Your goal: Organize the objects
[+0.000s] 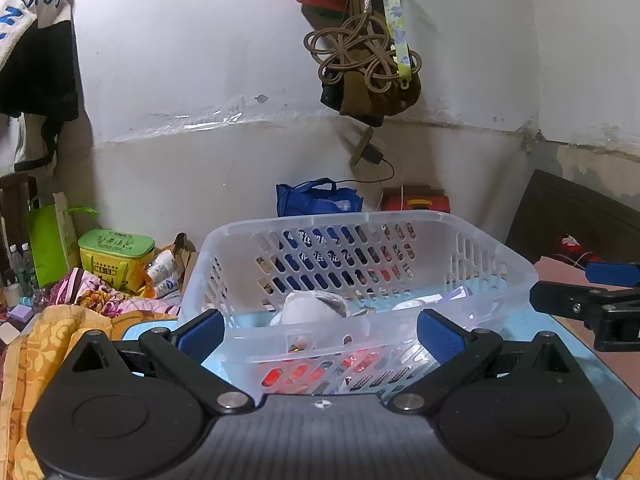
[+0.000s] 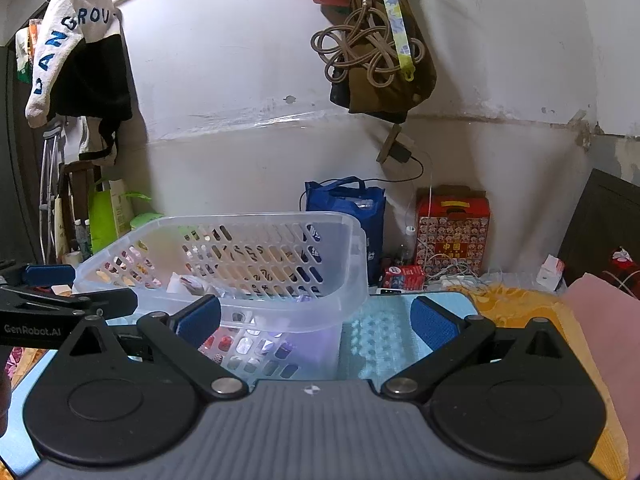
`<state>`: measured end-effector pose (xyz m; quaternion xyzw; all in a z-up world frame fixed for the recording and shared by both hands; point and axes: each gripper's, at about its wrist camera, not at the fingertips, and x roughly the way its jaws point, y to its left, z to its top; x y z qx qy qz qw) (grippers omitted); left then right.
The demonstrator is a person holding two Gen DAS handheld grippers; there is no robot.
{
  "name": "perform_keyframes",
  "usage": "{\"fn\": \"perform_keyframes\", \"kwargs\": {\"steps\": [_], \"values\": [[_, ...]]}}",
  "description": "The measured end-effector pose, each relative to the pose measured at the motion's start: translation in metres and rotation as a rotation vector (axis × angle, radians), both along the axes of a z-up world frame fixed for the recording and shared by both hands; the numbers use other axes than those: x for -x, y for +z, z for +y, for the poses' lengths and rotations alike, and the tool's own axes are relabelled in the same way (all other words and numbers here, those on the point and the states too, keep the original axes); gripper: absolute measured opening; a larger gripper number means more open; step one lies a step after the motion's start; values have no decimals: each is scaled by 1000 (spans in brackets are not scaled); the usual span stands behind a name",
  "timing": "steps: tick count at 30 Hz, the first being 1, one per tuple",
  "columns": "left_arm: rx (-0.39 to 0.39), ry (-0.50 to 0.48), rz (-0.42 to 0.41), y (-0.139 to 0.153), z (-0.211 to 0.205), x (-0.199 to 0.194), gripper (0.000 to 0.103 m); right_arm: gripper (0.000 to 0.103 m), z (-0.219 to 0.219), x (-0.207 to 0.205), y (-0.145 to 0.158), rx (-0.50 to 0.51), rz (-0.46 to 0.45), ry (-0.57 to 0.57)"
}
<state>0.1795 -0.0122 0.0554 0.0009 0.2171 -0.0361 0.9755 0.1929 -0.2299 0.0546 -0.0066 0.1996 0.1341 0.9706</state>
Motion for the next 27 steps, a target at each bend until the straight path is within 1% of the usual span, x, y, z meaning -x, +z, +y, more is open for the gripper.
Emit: {"fn": "perform_keyframes", "kwargs": {"steps": [9, 27], "values": [[0, 2, 3, -1, -1, -1, 103, 103, 2, 1, -1, 7, -14, -8], [-11, 10, -20, 0, -4, 3, 103, 103, 1, 0, 0, -3, -19, -30]]}}
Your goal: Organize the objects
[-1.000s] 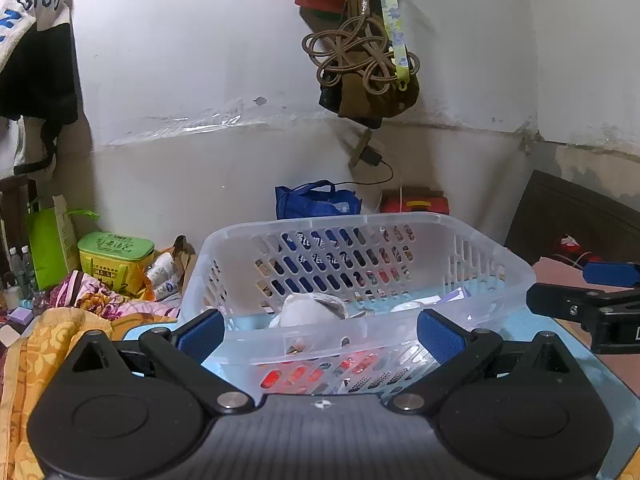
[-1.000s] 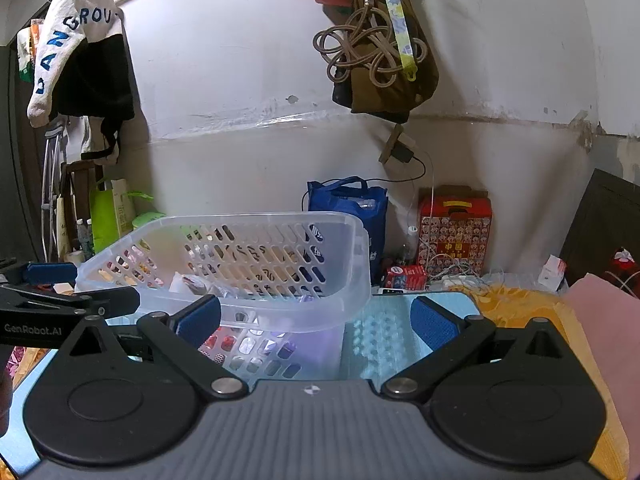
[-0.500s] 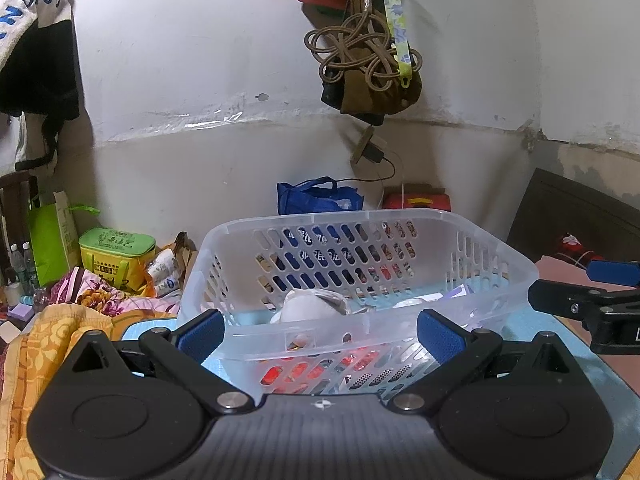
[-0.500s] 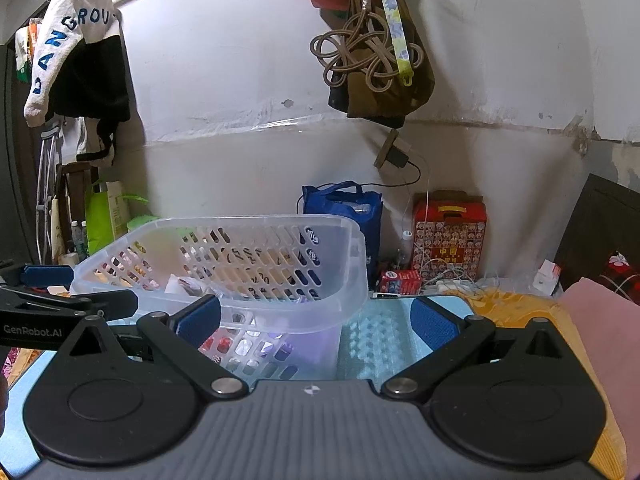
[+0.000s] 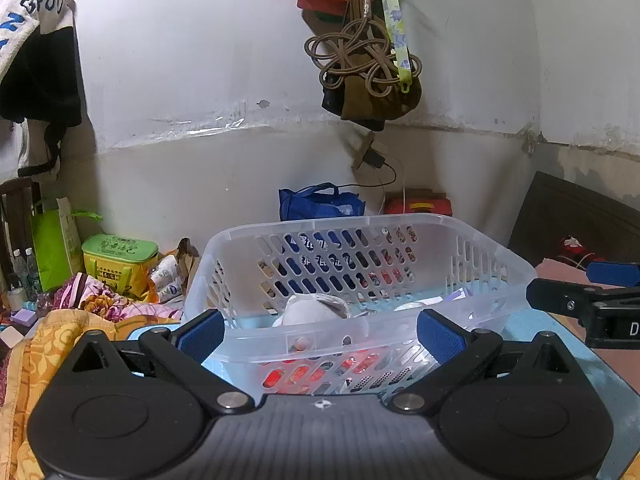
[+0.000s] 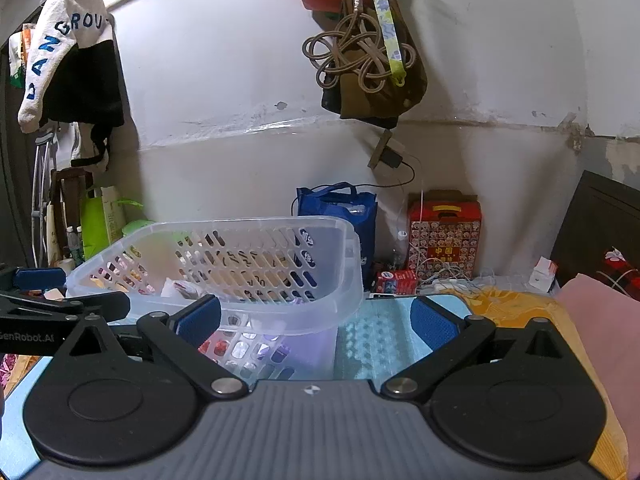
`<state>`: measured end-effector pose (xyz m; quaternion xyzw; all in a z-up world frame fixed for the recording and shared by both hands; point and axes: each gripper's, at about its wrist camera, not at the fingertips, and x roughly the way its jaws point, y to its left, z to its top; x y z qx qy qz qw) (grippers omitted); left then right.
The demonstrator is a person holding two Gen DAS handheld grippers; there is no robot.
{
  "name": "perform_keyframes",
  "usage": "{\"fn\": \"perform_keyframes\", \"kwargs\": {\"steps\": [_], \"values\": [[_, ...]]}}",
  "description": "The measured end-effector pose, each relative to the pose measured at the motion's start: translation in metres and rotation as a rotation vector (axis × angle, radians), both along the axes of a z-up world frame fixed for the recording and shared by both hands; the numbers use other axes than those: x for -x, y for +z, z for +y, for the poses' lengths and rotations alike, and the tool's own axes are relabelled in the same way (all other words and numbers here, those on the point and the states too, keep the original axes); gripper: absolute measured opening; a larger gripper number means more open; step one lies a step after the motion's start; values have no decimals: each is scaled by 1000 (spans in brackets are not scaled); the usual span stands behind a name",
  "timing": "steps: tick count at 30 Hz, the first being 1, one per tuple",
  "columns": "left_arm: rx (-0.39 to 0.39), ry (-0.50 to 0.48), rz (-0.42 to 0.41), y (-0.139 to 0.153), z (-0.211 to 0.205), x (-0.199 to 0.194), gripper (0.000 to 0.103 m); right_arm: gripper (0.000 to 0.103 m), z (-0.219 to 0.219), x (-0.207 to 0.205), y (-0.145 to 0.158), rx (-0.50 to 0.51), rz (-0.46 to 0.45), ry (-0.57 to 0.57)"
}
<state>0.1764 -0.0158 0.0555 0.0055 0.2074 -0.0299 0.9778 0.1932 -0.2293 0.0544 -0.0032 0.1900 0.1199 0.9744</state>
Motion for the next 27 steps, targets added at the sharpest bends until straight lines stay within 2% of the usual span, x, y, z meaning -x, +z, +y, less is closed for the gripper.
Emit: {"fn": "perform_keyframes", "kwargs": {"steps": [27], "values": [[-3, 14, 1, 0, 1, 1, 103, 103, 2, 1, -2, 5, 4, 10]]}}
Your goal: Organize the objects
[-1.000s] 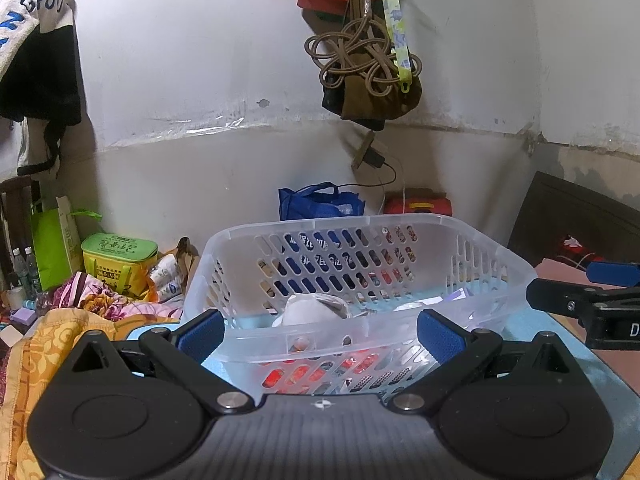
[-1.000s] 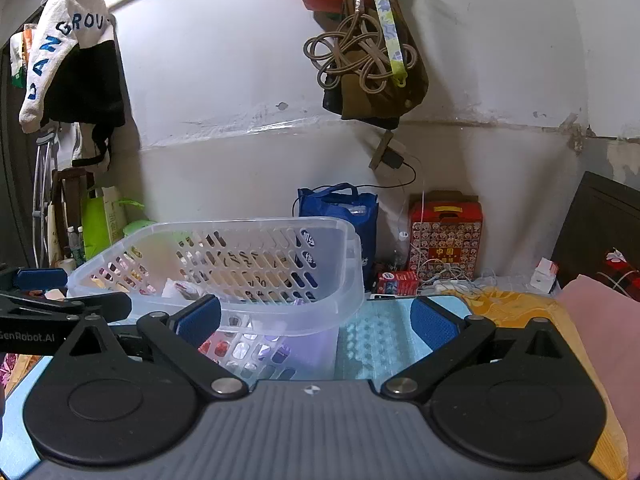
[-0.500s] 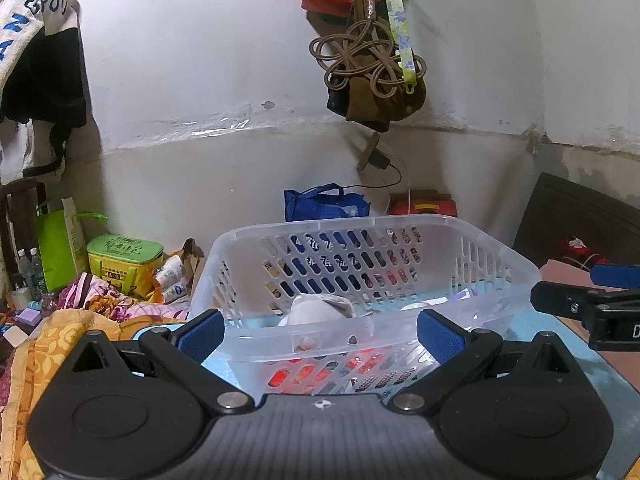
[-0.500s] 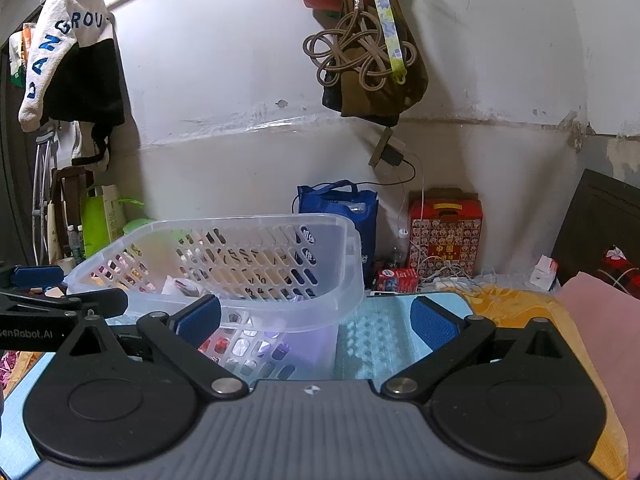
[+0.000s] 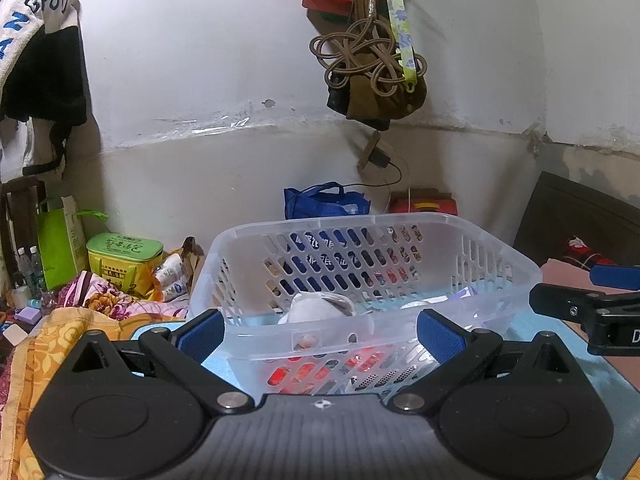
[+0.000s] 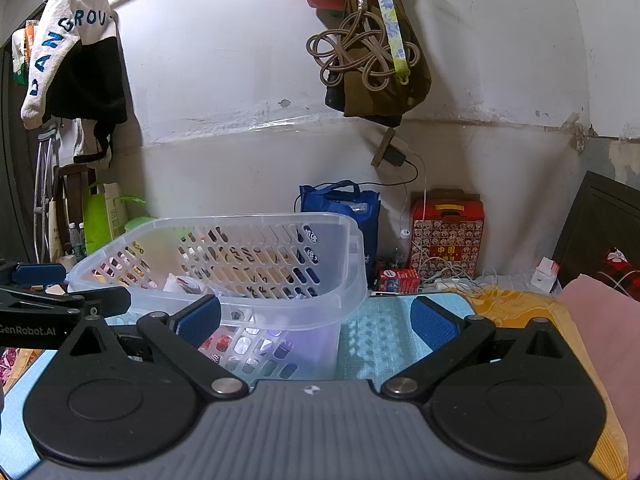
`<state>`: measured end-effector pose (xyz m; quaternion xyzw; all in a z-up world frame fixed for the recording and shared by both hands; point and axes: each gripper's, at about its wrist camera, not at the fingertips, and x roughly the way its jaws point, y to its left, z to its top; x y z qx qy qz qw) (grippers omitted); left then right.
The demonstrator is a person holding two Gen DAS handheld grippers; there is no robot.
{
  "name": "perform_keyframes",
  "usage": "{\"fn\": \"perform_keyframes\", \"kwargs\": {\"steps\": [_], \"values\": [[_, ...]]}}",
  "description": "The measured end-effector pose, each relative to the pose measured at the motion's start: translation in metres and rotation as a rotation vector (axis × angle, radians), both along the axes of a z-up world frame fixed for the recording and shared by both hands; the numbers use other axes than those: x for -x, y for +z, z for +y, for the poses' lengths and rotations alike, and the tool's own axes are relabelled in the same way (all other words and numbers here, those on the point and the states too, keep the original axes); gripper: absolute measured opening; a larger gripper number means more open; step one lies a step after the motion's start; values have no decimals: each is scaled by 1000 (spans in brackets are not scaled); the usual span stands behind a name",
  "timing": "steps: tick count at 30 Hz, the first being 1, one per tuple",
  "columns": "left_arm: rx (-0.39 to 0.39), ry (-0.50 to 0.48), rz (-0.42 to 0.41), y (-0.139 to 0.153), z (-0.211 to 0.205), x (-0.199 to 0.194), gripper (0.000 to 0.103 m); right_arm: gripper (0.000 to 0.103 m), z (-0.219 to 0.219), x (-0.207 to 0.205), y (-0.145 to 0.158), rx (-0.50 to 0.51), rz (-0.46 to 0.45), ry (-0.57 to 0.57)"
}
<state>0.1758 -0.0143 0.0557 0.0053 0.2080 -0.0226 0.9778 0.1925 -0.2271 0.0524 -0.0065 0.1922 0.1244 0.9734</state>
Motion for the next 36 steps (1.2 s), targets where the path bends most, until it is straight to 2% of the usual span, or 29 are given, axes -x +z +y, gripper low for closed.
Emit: {"fn": "perform_keyframes", "kwargs": {"steps": [36], "values": [[-3, -2, 4, -1, -1, 0, 103, 103, 2, 1, -2, 10, 4, 2]]}}
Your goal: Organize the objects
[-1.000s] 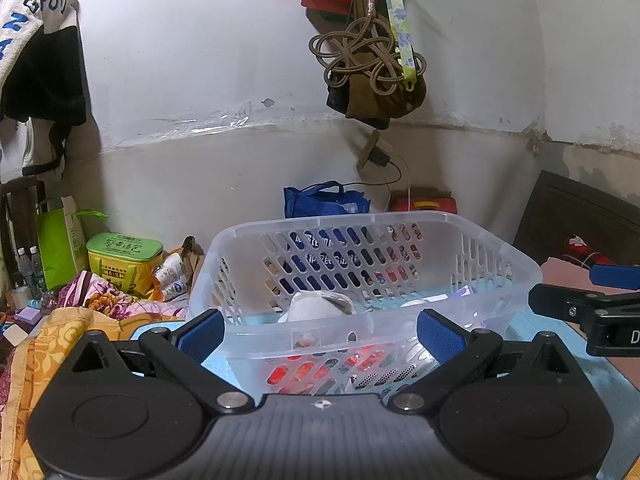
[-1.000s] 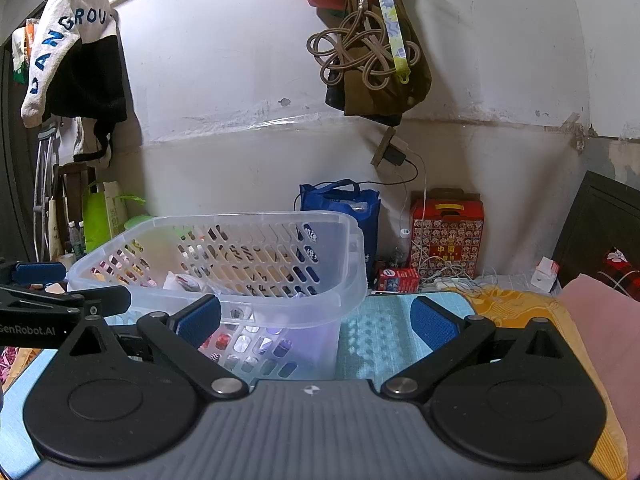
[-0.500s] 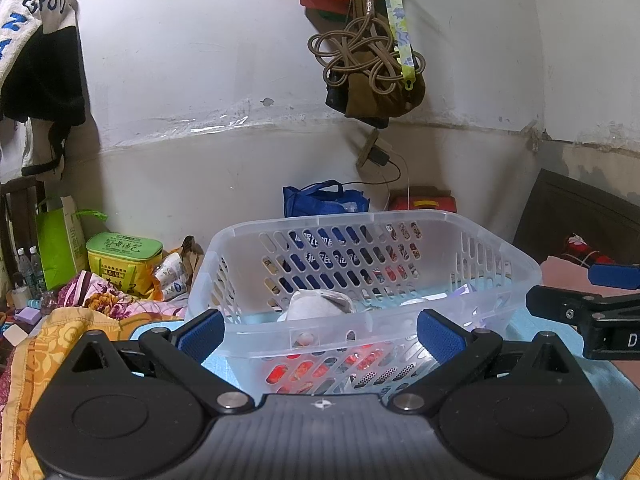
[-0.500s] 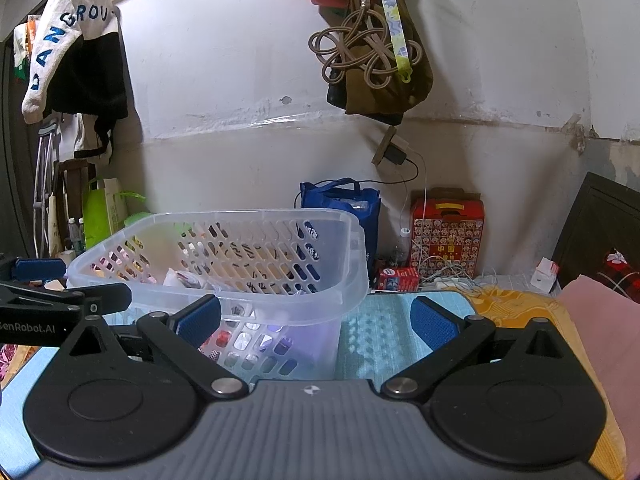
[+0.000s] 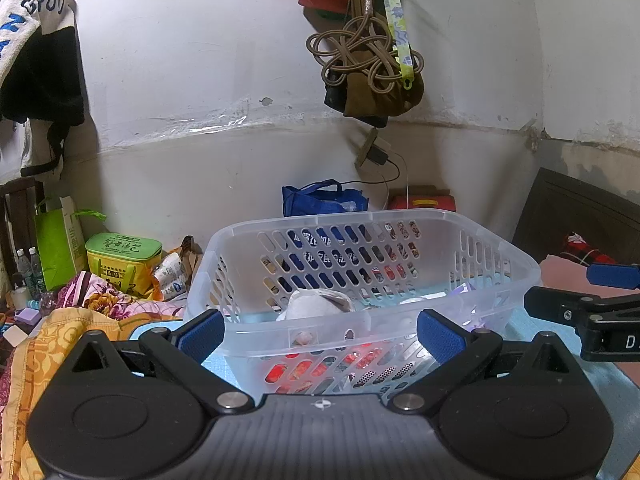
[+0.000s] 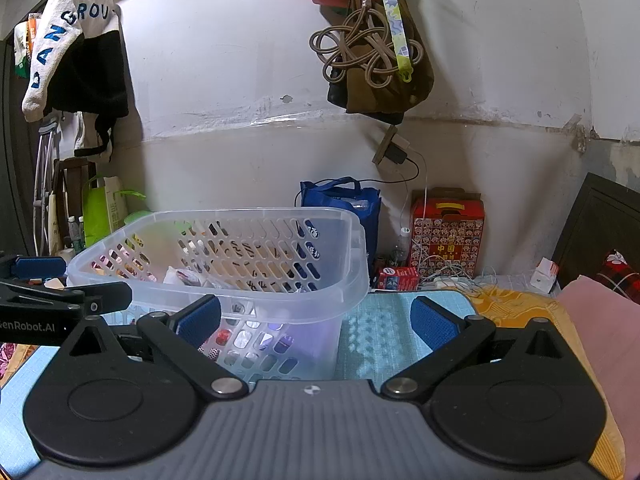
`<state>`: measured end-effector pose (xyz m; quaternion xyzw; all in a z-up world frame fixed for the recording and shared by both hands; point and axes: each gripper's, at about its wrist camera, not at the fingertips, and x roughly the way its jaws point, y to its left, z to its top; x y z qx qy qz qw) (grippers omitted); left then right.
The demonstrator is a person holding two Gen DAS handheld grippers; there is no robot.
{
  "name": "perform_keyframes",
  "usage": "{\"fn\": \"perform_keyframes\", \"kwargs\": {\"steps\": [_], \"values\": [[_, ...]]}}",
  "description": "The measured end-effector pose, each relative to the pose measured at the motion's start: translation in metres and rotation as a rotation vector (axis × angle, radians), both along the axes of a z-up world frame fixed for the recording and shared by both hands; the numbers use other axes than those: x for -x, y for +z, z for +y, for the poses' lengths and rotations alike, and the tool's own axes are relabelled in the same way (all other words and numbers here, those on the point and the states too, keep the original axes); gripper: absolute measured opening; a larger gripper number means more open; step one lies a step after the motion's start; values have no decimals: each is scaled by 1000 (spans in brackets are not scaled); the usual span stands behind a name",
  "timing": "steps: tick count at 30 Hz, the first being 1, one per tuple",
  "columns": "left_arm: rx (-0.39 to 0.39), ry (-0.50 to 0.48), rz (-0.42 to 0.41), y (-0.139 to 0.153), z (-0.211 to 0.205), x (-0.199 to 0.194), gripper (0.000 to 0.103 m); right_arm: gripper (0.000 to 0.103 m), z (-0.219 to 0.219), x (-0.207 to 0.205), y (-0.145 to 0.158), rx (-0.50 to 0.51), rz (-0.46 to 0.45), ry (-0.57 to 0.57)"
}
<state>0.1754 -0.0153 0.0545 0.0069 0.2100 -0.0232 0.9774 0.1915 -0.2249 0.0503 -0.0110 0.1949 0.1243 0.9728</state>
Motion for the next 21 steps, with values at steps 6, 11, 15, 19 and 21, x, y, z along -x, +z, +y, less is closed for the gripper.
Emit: {"fn": "perform_keyframes", "kwargs": {"steps": [6, 11, 15, 19, 21], "values": [[1, 0, 1, 0, 0, 0, 103, 103, 0, 0, -1, 1, 0, 1], [-1, -1, 1, 0, 0, 0, 103, 103, 0, 0, -1, 2, 0, 1], [0, -2, 2, 0, -1, 0, 103, 103, -1, 0, -1, 3, 1, 0], [-2, -7, 2, -2, -2, 1, 103, 103, -1, 0, -2, 4, 0, 0], [-4, -9, 2, -3, -2, 1, 103, 103, -1, 0, -2, 4, 0, 0]]}}
